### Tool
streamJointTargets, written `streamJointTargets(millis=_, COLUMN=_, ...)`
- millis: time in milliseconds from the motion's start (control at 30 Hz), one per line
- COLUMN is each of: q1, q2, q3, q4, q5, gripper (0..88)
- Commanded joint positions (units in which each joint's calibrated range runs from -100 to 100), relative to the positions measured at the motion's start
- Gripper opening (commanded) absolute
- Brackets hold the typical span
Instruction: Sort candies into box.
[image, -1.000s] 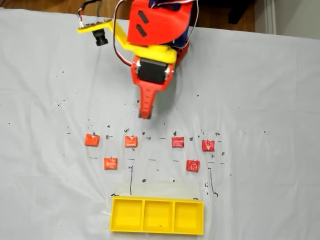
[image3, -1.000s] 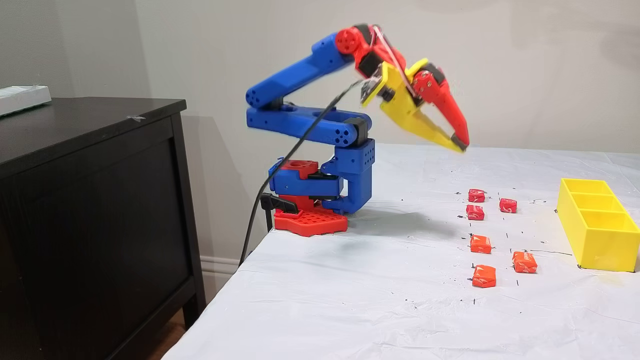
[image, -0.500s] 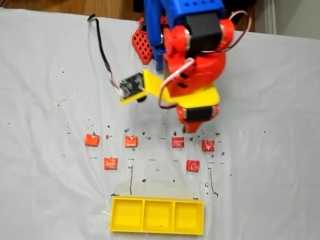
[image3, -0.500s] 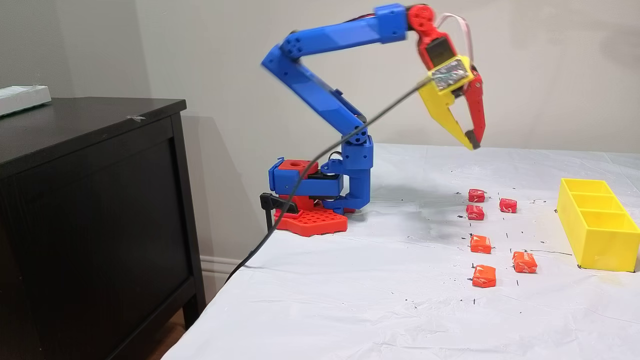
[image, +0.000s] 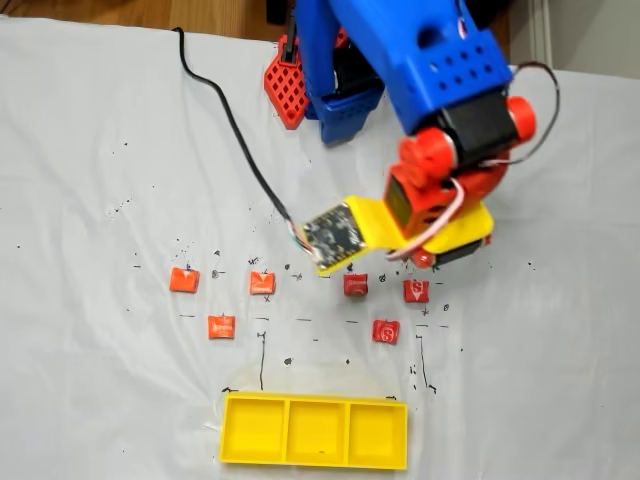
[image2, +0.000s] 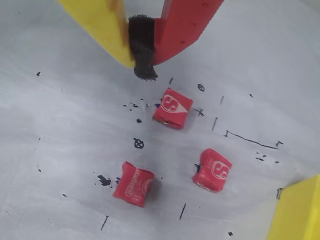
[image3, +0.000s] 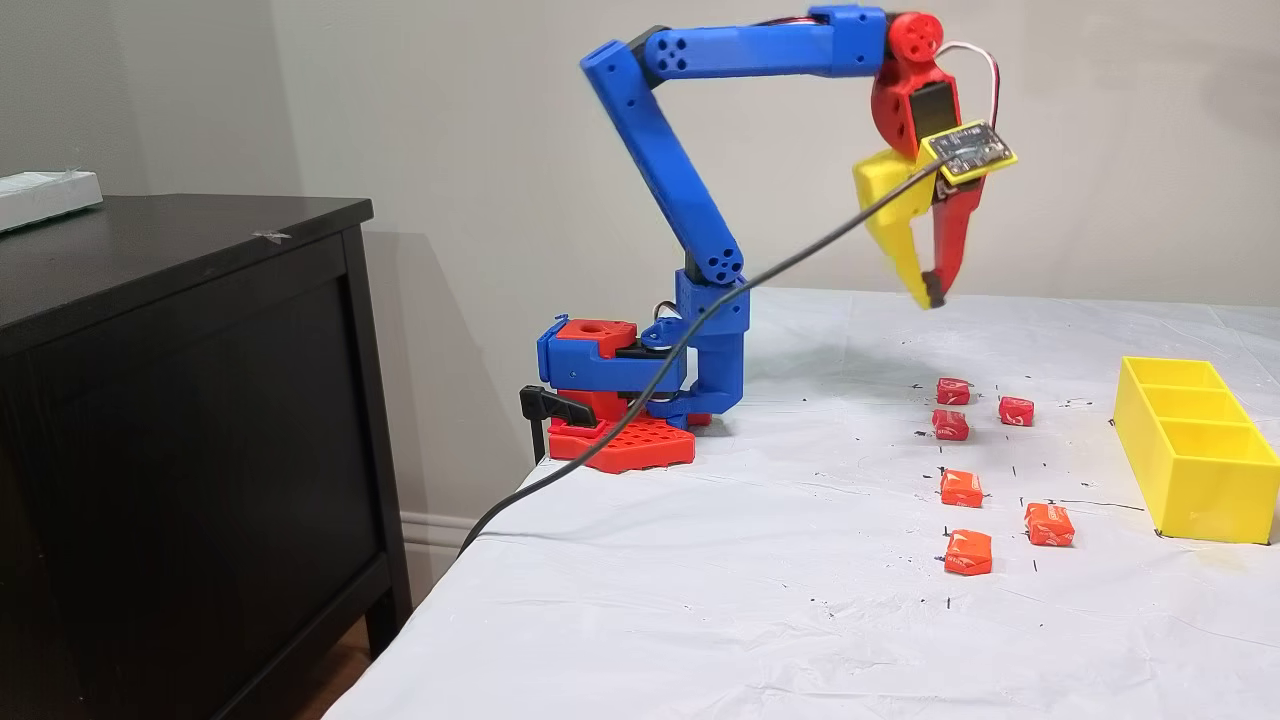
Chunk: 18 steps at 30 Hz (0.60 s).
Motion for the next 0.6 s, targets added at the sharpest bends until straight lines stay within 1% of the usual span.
streamJointTargets(millis=0, q1=-1.8, q2=1.4, q3=-1.8, q4=-1.6, q5=-0.5, gripper=0.1)
streamJointTargets(millis=133, q1=-1.5, q2=3.2, q3=-1.1, q4=-3.8, q5=-0.7, gripper=0.3)
streamJointTargets(millis=167, q1=-1.3, q2=4.5, q3=-0.8, q4=-4.6, q5=-0.5, gripper=7.0)
streamJointTargets(millis=267, q1=-1.4, q2=6.8, q3=-0.9, q4=-5.0, q5=-0.3, gripper=11.8)
streamJointTargets(millis=400, q1=-1.2, q2=9.8, q3=-1.7, q4=-5.6, q5=-0.2, gripper=14.4)
streamJointTargets(millis=500, q1=-0.9, q2=13.6, q3=-4.4, q4=-4.5, q5=-0.7, gripper=21.5)
streamJointTargets(millis=567, q1=-1.0, q2=15.3, q3=-5.7, q4=-4.1, q5=-1.0, gripper=23.1)
